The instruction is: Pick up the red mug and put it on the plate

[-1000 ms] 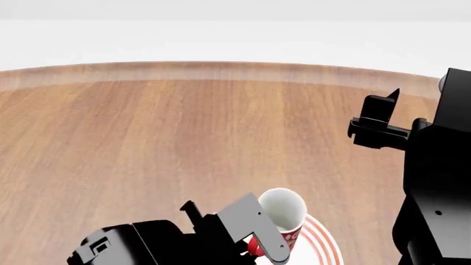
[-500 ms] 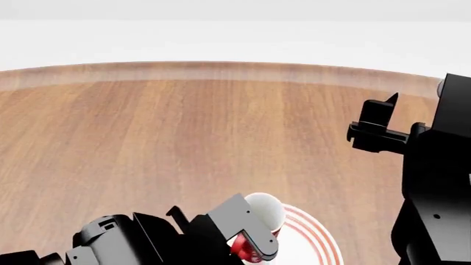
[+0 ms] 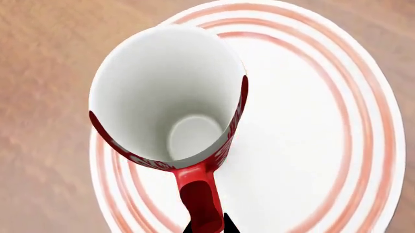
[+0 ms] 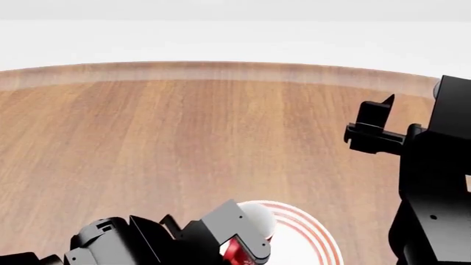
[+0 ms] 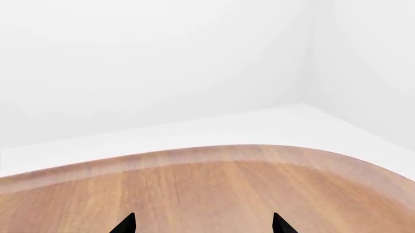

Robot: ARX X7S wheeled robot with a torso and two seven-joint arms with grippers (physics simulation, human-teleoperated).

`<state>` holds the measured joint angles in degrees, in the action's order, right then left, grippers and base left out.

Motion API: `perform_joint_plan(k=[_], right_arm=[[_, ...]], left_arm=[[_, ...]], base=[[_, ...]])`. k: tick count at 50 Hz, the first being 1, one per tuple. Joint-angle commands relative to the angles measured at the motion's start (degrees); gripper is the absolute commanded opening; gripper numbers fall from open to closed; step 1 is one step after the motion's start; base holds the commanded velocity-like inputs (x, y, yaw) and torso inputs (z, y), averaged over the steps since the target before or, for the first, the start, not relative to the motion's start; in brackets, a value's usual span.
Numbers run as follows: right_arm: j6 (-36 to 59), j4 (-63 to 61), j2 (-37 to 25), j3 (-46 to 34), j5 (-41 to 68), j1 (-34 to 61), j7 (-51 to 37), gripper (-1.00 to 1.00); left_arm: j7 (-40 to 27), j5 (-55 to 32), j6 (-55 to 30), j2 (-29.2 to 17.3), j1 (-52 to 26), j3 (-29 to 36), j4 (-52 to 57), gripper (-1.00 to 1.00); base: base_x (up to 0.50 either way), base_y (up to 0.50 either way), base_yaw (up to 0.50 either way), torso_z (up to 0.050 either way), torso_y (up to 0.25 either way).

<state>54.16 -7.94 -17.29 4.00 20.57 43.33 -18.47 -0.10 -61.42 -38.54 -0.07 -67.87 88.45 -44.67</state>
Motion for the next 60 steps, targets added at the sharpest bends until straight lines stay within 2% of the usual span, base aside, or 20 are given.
perform_joint_plan(k=[1,27,28,51,60], right_arm=[[-0.5,0.3,0.1,-0.3,0.1,-0.3,-0.1,1.0],[-2.0,1.9,0.1,-0.9,0.1,-0.5,0.0,1.0],[-1.9,1.8,0.1,-0.9,0.1,-0.4,0.0,1.0],[-1.7,1.3,-0.1,-1.0,0.7,-0.7,-0.4,1.0],[-2.3,2.0,0.0,-1.5,0.5,-0.6,-0.5,1.0]], left_arm=[[0.3,-0.6,-0.9,0.1,0.0,-0.2,-1.0,-1.0],[1.8,-2.8,-2.1,0.1,0.4,-0.2,-2.1,-1.0],[1.5,-2.9,-2.0,0.1,0.4,-0.2,-2.1,1.0],[2.2,-2.3,-1.9,0.1,0.6,-0.1,-1.0,1.0],[4.3,-1.4,-0.7,0.1,0.2,-0.1,-1.1,1.0]], base=[[0.0,0.0,0.0,0.0,0.0],[0.0,0.0,0.0,0.0,0.0],[0.0,0.0,0.0,0.0,0.0],[0.0,0.0,0.0,0.0,0.0],[0.0,0.0,0.0,0.0,0.0]])
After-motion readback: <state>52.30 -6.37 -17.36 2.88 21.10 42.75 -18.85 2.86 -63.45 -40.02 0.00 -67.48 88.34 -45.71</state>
